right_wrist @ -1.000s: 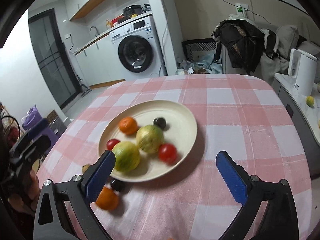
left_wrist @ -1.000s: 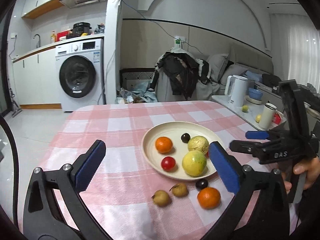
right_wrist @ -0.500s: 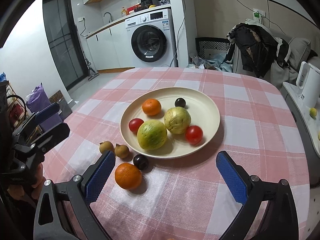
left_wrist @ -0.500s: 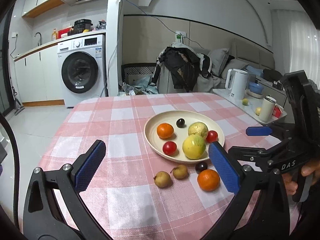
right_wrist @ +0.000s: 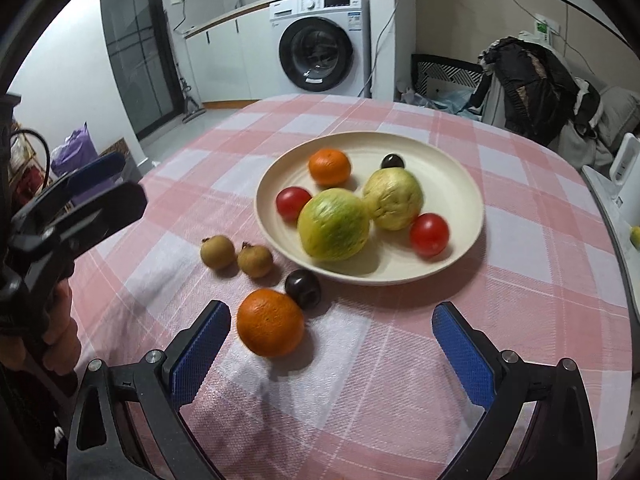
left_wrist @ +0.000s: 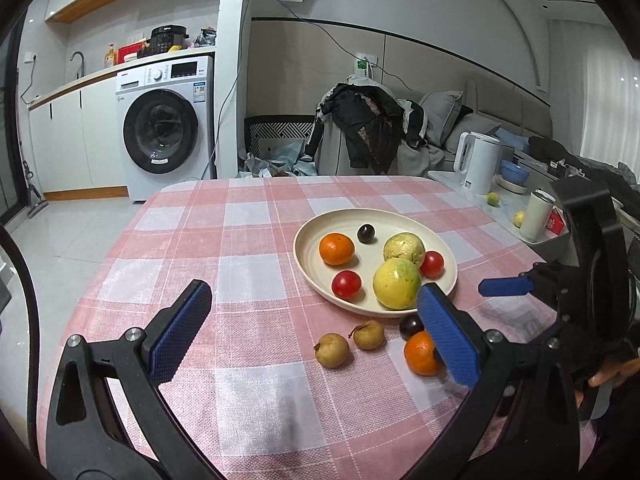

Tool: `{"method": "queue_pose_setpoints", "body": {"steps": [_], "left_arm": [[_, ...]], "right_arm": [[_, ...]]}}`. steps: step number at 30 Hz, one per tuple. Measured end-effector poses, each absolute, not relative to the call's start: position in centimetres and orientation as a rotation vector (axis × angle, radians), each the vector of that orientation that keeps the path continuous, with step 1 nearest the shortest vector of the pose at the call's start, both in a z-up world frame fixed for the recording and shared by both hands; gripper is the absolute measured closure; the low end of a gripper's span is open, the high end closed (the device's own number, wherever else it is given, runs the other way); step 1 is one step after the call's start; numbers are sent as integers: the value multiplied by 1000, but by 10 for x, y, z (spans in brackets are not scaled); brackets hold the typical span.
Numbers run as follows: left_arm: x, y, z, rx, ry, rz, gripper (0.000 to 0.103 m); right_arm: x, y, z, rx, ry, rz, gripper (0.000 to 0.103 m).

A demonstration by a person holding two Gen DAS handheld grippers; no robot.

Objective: Organize fruits
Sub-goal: 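Raise both open tools away from the plate, then grasp the large tangerine with the right tool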

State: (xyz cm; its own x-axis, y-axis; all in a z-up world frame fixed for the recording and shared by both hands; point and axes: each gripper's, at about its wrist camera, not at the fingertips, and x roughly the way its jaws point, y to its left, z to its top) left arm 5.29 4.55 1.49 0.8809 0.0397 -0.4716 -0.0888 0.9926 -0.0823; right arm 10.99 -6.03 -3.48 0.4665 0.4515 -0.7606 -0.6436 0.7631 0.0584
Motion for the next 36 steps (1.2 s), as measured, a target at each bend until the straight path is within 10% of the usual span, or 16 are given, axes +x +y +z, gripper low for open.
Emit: {"method": "queue_pose_setpoints", "body": {"steps": [26, 36], "left_arm": [[65, 51, -2, -111, 532, 69, 0], [68, 53, -7, -107, 542, 72, 0]], "right_arm": [[107, -41, -60, -317, 912, 655, 2], [99, -38, -59, -323, 922, 725, 36]]}}
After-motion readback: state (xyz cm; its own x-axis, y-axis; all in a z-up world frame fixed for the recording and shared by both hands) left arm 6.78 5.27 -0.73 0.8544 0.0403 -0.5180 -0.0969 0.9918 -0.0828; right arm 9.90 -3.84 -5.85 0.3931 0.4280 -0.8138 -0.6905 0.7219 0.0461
